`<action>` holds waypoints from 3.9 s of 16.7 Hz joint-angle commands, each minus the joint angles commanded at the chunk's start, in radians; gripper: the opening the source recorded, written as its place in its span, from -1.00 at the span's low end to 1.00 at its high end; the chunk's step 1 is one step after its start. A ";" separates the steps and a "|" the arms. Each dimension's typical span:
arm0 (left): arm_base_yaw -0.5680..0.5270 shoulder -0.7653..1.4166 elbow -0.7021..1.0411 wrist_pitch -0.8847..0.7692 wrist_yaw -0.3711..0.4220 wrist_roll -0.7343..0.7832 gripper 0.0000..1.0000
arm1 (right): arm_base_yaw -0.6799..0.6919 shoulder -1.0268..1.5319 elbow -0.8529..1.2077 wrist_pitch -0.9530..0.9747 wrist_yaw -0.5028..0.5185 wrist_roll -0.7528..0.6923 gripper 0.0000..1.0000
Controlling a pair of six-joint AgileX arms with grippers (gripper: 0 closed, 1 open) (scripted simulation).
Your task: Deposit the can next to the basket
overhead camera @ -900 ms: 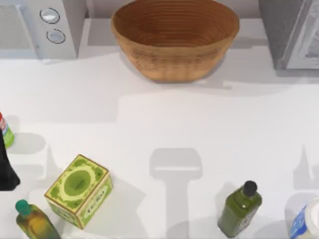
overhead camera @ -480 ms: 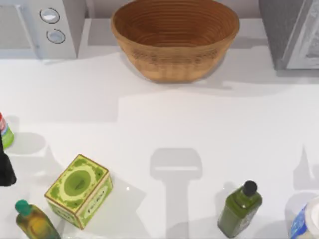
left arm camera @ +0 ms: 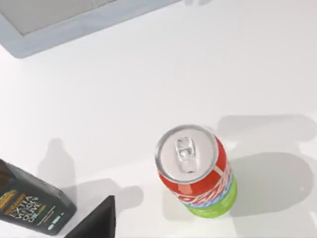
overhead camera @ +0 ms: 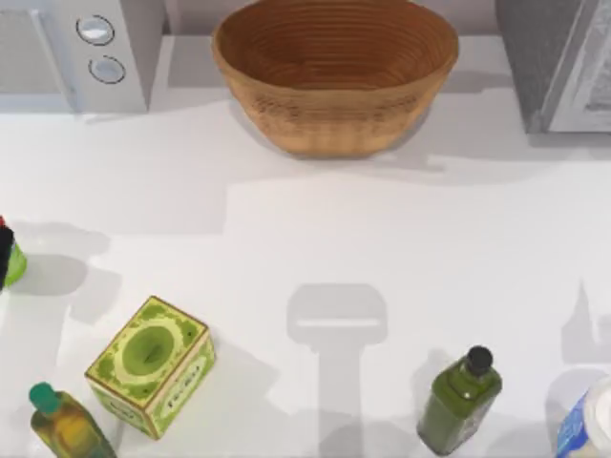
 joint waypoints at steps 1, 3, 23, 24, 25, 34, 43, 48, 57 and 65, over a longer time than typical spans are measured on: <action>0.005 0.092 0.075 -0.058 0.000 0.044 1.00 | 0.000 0.000 0.000 0.000 0.000 0.000 1.00; 0.016 0.274 0.225 -0.172 0.000 0.130 1.00 | 0.000 0.000 0.000 0.000 0.000 0.000 1.00; 0.062 1.144 0.940 -0.720 0.000 0.543 1.00 | 0.000 0.000 0.000 0.000 0.000 0.000 1.00; 0.063 1.145 0.937 -0.717 0.000 0.542 1.00 | 0.000 0.000 0.000 0.000 0.000 0.000 1.00; 0.065 1.149 0.925 -0.704 0.001 0.542 1.00 | 0.000 0.000 0.000 0.000 0.000 0.000 1.00; 0.069 1.196 0.770 -0.500 0.001 0.547 1.00 | 0.000 0.000 0.000 0.000 0.000 0.000 1.00; 0.069 1.196 0.770 -0.500 0.001 0.547 -0.06 | 0.000 0.000 0.000 0.000 0.000 0.000 1.00; 0.069 1.196 0.770 -0.500 0.001 0.547 -0.81 | 0.000 0.000 0.000 0.000 0.000 0.000 1.00; 0.069 1.196 0.770 -0.500 0.001 0.547 -1.00 | 0.000 0.000 0.000 0.000 0.000 0.000 1.00; -0.119 1.296 0.835 -0.495 0.018 0.328 -1.00 | 0.000 0.000 0.000 0.000 0.000 0.000 1.00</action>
